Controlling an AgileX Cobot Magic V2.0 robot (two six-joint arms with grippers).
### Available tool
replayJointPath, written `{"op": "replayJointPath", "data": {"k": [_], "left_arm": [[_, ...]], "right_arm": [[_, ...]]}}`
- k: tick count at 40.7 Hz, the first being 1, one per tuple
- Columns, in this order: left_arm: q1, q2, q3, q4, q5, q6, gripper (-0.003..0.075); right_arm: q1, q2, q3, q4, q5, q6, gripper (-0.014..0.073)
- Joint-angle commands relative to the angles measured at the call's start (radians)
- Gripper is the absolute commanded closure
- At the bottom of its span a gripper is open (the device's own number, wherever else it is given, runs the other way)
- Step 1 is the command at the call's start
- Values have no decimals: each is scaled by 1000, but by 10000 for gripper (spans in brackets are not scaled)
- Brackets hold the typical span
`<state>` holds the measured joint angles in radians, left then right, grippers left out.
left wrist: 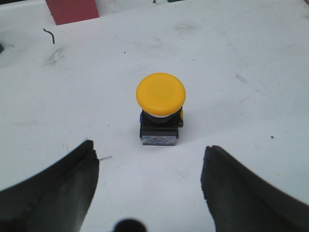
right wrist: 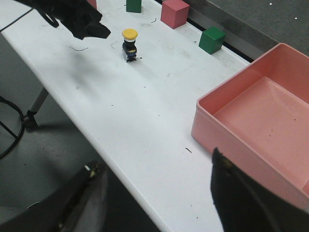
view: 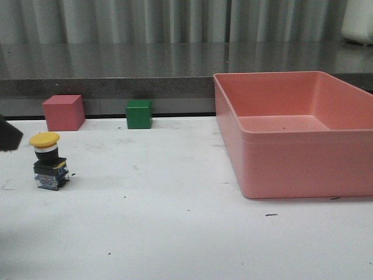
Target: Place and stand button with both arms
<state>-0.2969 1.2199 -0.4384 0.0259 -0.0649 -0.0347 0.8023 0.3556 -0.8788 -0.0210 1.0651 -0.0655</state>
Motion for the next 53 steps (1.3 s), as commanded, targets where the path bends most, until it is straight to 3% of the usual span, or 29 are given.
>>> {"op": "replayJointPath", "data": {"k": [1, 7, 18, 28, 39, 53], "left_arm": [[0, -145, -130, -26, 231, -4, 281], [0, -291, -303, -26, 558, -4, 281], [0, -456, -543, -36, 805, -4, 281], [0, -499, -507, -41, 887, -4, 281], [0, -543, -412, -60, 821, -4, 281], [0, -543, -411, -60, 821, -4, 281]], "right_arm": [[0, 11, -19, -4, -71, -8, 116], [0, 11, -19, -4, -71, -8, 116], [0, 11, -19, -4, -71, -8, 116], [0, 11, -19, -4, -71, -8, 116], [0, 11, -19, -4, -71, -8, 116], [0, 11, -19, -4, -72, -8, 116]]}}
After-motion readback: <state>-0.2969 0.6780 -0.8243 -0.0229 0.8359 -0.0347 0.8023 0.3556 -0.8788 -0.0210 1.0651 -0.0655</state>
